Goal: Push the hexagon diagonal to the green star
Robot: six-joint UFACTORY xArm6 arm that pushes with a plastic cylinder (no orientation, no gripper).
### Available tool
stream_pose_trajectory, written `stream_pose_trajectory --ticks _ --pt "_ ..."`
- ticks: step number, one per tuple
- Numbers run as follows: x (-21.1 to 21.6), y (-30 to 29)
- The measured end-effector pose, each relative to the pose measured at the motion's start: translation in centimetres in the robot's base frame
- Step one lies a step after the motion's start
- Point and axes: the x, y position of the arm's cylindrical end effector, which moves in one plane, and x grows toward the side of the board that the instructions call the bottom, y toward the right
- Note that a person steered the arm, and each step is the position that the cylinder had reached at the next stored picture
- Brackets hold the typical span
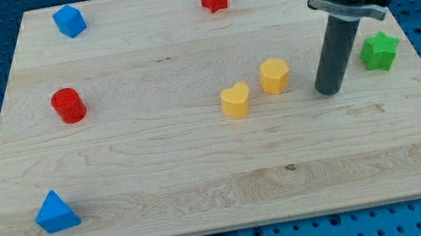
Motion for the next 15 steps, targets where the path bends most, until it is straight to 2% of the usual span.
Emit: stream_pose_trajectory --ticks 1,2,3,4,7,8,9,12,15 --pt "-3.4 -0.4" --pt "-6.5 -5.0" --pt "-6.2 -6.0" --pt "-3.2 -5.0" --pt "-2.2 -5.2" --pt "0.8 -5.3" --pt "1.8 -5.6" --pt "0.7 -8.4" --pt "3.8 -9.6"
